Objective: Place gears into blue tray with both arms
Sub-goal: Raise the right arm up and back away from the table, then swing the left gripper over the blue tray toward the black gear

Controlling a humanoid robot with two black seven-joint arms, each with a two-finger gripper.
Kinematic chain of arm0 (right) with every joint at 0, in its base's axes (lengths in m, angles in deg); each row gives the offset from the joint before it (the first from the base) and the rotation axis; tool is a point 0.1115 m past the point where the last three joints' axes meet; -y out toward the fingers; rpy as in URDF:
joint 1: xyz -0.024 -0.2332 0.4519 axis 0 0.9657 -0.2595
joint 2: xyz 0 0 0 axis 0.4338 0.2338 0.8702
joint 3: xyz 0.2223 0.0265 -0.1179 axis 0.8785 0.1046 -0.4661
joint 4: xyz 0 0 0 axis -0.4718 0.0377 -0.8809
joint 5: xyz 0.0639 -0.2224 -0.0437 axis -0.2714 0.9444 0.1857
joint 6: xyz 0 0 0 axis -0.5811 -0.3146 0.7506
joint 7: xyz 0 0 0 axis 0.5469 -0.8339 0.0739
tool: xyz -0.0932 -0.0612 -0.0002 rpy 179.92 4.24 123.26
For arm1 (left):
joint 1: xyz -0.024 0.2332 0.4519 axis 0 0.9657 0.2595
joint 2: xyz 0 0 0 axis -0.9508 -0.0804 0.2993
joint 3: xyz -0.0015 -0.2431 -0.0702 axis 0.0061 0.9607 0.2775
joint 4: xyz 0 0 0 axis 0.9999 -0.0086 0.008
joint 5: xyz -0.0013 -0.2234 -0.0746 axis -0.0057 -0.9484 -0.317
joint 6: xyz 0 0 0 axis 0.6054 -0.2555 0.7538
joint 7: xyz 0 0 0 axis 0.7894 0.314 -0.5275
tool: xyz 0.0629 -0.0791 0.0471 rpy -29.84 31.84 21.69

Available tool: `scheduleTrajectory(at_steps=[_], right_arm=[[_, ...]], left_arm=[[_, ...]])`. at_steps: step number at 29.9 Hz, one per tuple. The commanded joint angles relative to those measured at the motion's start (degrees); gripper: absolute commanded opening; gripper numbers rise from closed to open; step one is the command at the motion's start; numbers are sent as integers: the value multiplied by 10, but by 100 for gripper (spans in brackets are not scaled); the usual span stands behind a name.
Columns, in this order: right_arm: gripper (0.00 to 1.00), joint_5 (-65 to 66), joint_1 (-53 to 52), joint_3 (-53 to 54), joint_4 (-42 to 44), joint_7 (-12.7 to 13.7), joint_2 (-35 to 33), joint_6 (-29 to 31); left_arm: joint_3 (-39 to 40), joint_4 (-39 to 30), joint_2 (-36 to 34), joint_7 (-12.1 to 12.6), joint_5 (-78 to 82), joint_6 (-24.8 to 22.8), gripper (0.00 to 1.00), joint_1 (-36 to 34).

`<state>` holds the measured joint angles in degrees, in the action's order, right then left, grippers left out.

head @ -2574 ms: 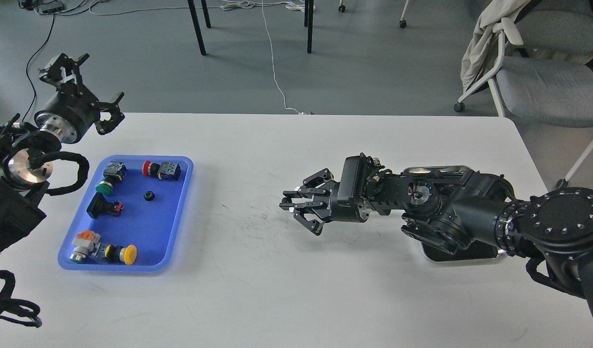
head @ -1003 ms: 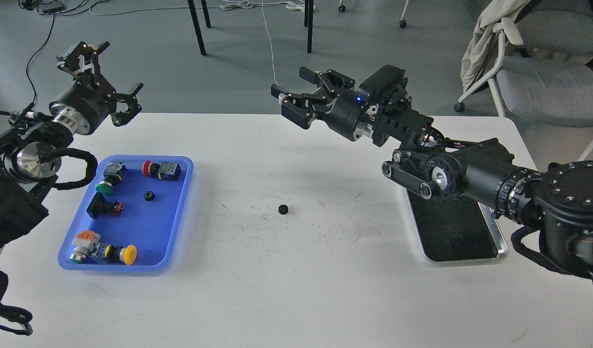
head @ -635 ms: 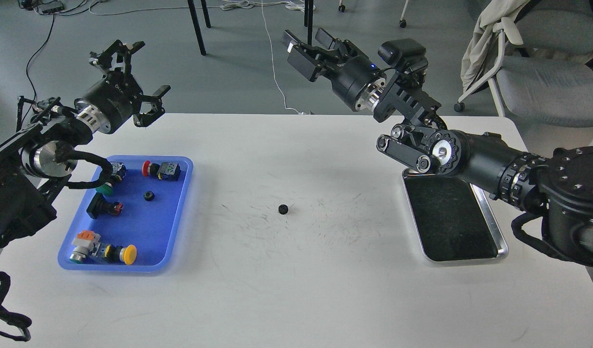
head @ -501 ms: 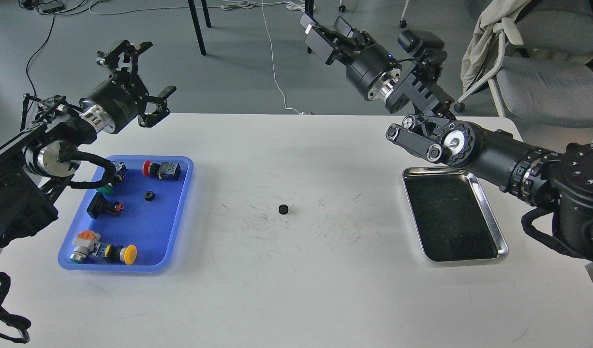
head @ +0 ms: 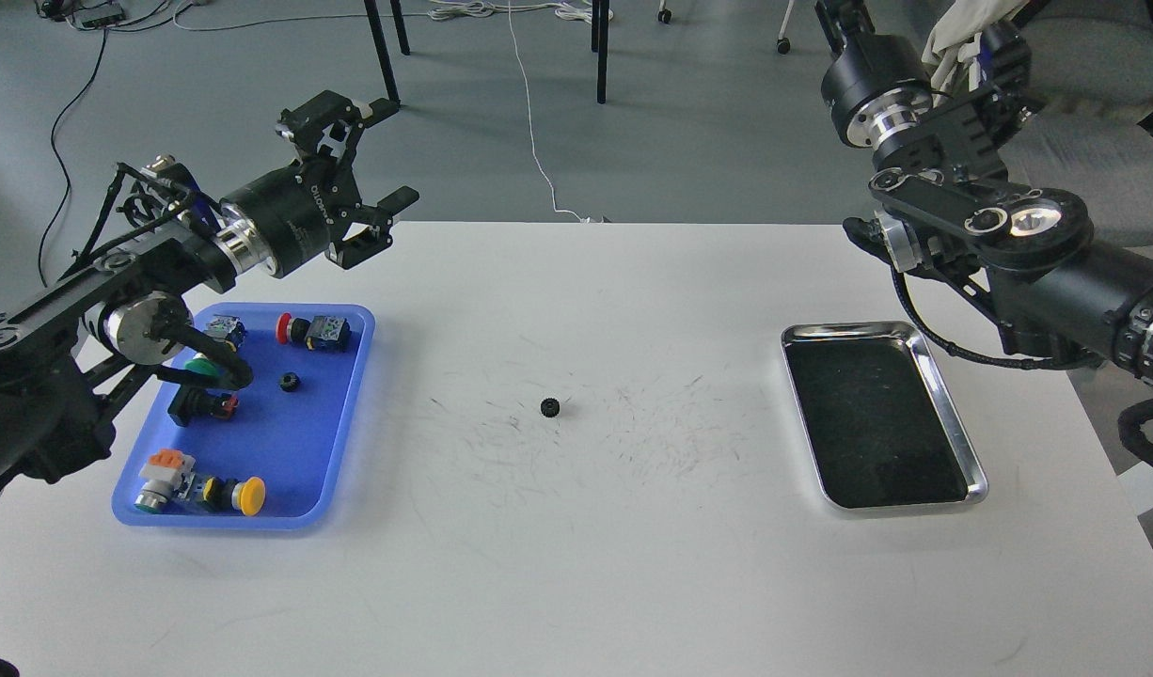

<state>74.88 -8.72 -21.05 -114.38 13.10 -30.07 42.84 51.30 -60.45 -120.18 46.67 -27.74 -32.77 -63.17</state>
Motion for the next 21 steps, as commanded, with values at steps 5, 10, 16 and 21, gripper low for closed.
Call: scheduleTrajectory(at_steps=[5, 10, 16, 21], right_arm=[[97, -48, 22, 38, -37, 34, -60, 1], [98, -50, 50, 90, -42, 65, -81, 8], [98, -66, 87, 155, -45, 75, -107, 56], [98, -66, 127, 199, -45, 68, -109, 68]], left_arm=[[-7, -136, -16, -46, 243, 82, 98, 26], [-10, -143, 7, -56, 314, 180, 98, 27], [-66, -148, -9, -66, 375, 213, 98, 28], [-76, -138, -2, -151, 437, 215, 99, 42]])
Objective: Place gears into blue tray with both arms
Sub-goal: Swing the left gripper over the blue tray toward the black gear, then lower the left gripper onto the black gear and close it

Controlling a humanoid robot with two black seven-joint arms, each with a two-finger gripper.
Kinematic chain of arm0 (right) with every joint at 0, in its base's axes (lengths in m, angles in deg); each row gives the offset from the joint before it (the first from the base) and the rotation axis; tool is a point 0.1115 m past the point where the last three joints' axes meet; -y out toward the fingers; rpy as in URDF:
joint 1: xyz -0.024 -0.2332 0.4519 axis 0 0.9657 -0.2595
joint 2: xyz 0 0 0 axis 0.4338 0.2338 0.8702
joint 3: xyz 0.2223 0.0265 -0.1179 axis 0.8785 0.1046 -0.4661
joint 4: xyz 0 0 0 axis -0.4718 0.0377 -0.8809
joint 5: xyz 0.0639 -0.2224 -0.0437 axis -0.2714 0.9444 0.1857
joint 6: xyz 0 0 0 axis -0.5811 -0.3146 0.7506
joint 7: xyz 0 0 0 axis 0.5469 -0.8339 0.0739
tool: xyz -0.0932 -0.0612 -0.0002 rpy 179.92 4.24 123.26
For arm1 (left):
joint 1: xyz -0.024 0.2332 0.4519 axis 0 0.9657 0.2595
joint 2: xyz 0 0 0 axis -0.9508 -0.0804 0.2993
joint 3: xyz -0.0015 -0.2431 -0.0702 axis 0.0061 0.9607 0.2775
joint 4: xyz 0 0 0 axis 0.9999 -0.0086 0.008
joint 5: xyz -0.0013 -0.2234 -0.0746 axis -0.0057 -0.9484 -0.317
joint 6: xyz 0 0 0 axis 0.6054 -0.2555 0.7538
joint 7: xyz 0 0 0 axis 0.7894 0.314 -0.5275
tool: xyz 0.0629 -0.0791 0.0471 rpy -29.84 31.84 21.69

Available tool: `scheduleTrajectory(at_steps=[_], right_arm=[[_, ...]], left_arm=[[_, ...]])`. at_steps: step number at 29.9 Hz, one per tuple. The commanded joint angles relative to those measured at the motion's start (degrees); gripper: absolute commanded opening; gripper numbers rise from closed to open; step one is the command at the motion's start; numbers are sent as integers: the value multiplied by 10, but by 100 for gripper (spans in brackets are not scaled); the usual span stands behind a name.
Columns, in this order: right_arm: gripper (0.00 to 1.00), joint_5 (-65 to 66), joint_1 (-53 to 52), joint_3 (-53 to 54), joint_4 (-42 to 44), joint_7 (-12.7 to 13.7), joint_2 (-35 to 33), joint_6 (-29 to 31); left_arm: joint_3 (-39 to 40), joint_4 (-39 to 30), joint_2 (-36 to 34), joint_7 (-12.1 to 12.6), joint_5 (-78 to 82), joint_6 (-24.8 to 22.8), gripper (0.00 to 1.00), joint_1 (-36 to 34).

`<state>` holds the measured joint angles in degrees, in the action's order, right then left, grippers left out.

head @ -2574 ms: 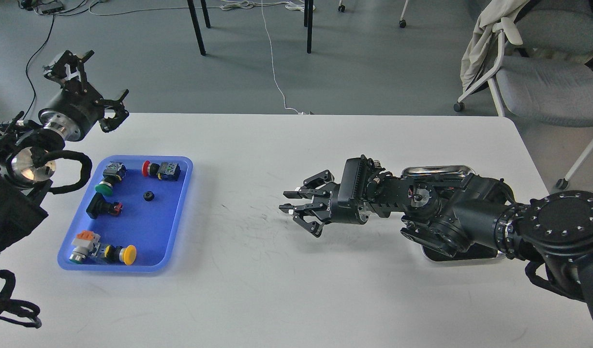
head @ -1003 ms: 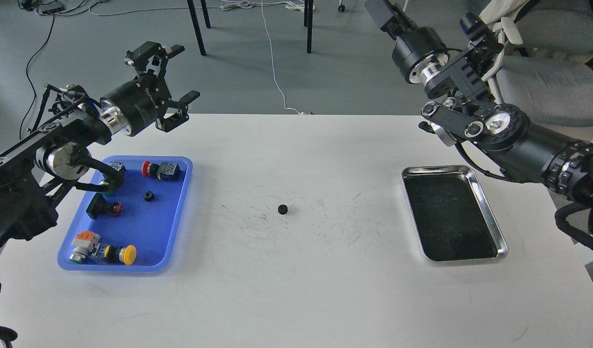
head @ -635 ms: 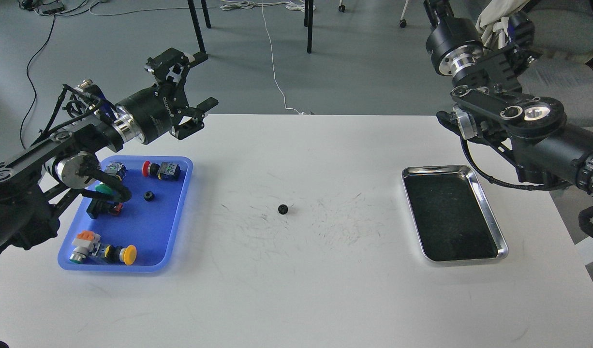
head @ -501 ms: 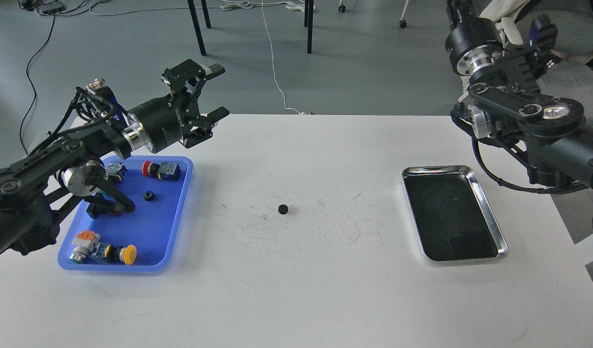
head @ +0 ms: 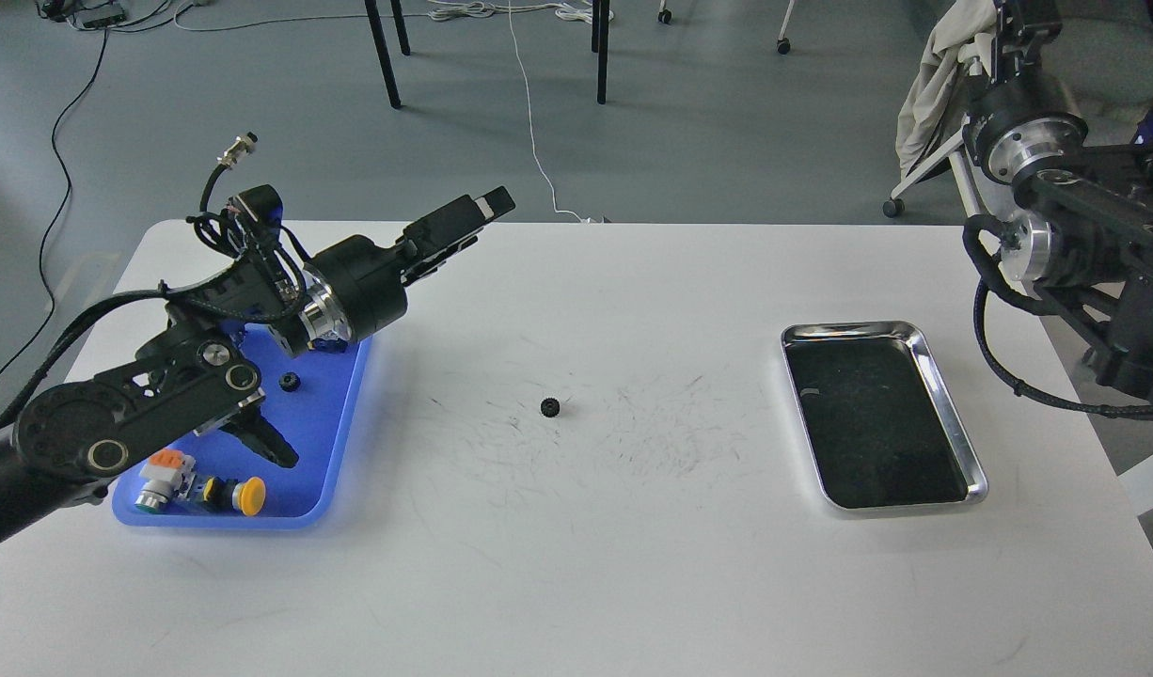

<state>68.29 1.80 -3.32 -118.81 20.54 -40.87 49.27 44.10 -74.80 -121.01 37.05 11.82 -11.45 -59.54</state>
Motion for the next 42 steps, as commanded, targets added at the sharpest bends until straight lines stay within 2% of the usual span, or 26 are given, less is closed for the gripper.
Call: scheduleTrajectory(at_steps=[1, 2, 5, 8, 12, 17, 19, 22, 24, 33, 38, 42], right_arm=[[98, 0, 25, 29, 0, -6, -1, 3], [98, 0, 31, 39, 0, -7, -1, 3], [98, 0, 42, 64, 0, -12, -2, 8], [98, 0, 54, 91, 2, -4, -1, 11], [98, -1, 72, 124, 4, -3, 0, 14], [98, -4, 79, 149, 5, 3, -1, 18], [98, -21, 79, 158, 6, 14, -1, 18], [98, -58, 80, 175, 9, 53, -1, 17], [98, -68, 83, 180, 11, 64, 0, 16], [99, -69, 84, 172, 10, 63, 0, 22], [99, -69, 88, 169, 11, 63, -1, 64], [99, -70, 91, 174, 10, 65, -1, 73]], left_arm=[[-5, 10, 7, -68, 54, 3, 99, 9], [-11, 21, 7, -77, 76, 3, 99, 14], [-31, 27, 8, -77, 162, 5, 98, 24], [-31, 41, 25, -77, 232, 21, 98, 26], [-31, 92, 51, -77, 277, 25, 98, 27], [-32, 143, 75, -77, 347, 64, 98, 32], [-37, 160, 89, -77, 379, 70, 97, 32], [-38, 180, 97, -77, 409, 76, 97, 33], [-38, 185, 95, -77, 413, 81, 97, 32], [-62, 184, 97, -77, 488, 83, 95, 24], [-73, 181, 100, -77, 525, 89, 95, 8], [-75, 185, 117, -77, 527, 91, 95, -3]])
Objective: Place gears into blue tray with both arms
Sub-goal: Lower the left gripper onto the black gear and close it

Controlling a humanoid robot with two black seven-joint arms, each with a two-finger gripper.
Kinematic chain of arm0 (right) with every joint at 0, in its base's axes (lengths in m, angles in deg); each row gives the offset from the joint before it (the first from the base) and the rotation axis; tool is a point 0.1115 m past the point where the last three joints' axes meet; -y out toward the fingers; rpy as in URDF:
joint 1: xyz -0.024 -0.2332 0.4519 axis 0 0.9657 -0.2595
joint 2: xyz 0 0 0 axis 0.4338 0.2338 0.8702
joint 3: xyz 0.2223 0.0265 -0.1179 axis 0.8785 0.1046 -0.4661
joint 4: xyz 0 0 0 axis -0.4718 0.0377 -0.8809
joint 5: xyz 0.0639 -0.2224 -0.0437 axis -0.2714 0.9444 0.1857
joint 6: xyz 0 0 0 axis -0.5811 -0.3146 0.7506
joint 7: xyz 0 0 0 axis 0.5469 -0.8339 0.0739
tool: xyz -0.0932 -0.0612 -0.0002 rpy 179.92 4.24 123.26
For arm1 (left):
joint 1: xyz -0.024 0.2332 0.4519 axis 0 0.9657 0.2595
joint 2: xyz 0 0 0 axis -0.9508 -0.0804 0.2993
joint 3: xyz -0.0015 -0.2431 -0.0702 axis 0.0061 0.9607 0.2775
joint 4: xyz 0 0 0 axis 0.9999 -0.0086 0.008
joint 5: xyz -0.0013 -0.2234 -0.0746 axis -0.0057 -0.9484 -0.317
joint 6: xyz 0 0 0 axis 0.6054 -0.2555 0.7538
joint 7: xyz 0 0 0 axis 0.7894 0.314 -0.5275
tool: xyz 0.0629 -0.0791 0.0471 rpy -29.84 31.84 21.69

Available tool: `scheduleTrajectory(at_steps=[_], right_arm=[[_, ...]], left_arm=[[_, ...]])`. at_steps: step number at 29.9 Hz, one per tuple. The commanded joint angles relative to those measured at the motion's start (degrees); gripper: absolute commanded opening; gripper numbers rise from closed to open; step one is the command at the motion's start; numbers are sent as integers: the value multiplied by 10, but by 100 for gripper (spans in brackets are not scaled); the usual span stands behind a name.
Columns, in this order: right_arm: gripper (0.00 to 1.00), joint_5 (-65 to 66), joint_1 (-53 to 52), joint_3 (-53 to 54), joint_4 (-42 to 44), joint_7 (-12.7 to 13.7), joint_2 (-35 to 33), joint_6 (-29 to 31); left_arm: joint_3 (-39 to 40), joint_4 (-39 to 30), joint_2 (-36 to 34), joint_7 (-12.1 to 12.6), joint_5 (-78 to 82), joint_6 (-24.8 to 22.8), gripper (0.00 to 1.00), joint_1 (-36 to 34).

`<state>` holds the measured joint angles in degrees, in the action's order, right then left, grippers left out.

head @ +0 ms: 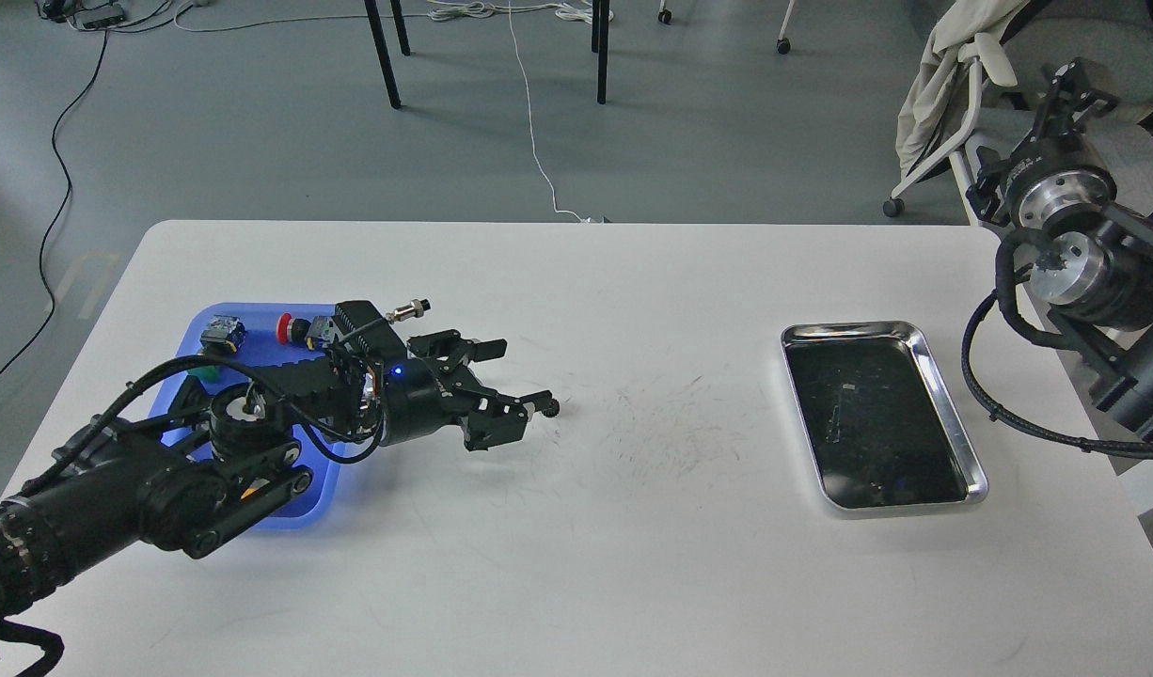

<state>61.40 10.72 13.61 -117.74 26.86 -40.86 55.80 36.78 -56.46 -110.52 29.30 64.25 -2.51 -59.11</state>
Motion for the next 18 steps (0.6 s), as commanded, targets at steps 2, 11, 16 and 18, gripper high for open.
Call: scheduleTrajectory(at_steps=[2, 11, 16, 18], right_arm=[[99, -4, 3, 12, -1, 4, 0, 16], [99, -69, 25, 21, 0, 10, 9, 33], [99, -74, 47, 38, -1, 11, 13, 35], [99, -74, 54, 40, -1, 10, 18, 35]], left_arm=[[-6, 5, 22, 0, 7, 2, 95, -13], [-29, 48, 60, 0, 10, 19, 95, -13], [-30, 67, 62, 0, 11, 35, 95, -10], [-30, 68, 63, 0, 11, 36, 95, -9]])
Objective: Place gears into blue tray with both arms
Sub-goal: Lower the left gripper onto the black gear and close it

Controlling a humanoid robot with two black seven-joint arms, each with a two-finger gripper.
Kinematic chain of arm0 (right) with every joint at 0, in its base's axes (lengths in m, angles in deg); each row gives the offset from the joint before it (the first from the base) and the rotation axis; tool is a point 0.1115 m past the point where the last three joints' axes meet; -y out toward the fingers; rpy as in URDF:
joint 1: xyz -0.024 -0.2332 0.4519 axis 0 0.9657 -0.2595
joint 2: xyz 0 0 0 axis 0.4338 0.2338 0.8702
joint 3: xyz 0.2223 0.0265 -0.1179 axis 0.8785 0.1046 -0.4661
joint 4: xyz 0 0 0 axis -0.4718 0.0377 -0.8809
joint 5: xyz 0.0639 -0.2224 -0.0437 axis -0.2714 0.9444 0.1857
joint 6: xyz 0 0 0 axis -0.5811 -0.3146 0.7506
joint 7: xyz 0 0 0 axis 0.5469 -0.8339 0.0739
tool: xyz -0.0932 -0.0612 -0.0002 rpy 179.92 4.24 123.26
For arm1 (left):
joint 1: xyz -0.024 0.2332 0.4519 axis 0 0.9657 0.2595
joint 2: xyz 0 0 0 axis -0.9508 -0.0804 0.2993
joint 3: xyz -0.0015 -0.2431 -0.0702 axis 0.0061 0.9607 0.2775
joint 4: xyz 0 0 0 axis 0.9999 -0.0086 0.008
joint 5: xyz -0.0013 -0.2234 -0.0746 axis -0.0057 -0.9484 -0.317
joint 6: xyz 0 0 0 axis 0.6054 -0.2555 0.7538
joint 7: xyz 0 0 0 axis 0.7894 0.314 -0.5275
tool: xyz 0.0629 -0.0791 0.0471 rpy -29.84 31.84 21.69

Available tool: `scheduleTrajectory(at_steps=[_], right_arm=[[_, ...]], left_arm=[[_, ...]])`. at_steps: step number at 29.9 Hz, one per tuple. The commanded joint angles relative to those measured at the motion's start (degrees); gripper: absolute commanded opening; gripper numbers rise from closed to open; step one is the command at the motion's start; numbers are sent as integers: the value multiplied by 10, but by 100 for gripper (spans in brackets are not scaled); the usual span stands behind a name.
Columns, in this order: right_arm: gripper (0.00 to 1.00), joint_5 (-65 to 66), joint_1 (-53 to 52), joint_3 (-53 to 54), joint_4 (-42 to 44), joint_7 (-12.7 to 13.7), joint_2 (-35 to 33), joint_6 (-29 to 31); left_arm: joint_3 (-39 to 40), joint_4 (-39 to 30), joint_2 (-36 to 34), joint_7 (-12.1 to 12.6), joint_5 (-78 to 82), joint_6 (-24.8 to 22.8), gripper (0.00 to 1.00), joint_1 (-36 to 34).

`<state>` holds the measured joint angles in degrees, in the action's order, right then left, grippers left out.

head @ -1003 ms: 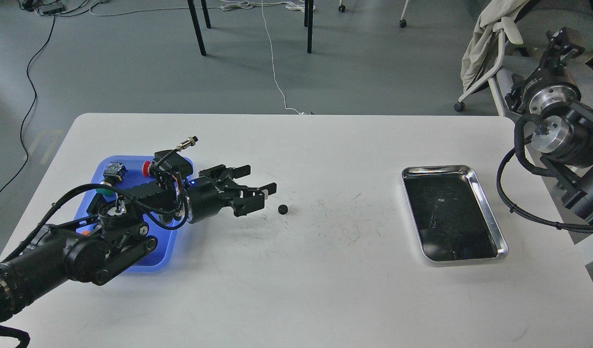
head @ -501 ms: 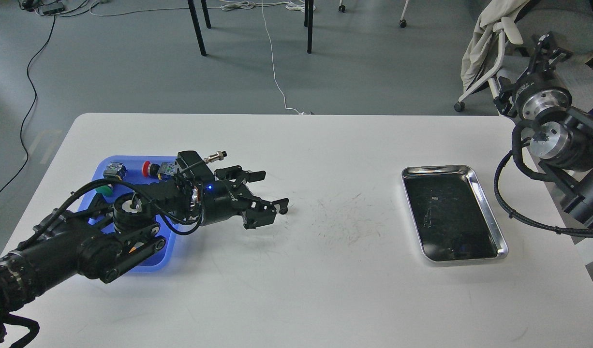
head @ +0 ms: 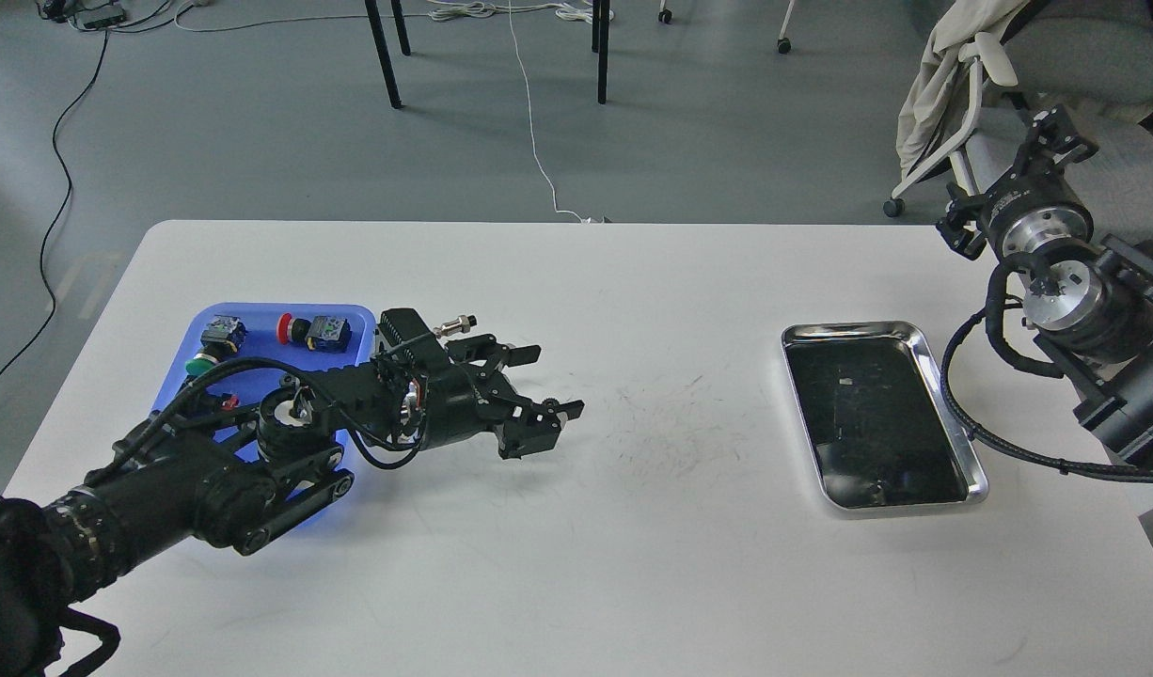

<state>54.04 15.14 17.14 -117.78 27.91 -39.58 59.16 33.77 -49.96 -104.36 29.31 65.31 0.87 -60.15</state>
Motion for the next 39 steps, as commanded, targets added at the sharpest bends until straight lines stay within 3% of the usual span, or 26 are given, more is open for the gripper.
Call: scheduleTrajectory(at_steps=[1, 11, 39], right_arm=[[99, 0, 13, 5, -1, -1, 6, 2], [99, 2, 14, 3, 0, -1, 7, 4], [99, 2, 18, 0, 0, -2, 7, 6]], left_arm=[[-1, 4, 0, 0, 1, 3, 95, 3], [-30, 7, 10, 0, 15, 26, 90, 6], [-87, 129, 55, 0, 12, 91, 57, 4]])
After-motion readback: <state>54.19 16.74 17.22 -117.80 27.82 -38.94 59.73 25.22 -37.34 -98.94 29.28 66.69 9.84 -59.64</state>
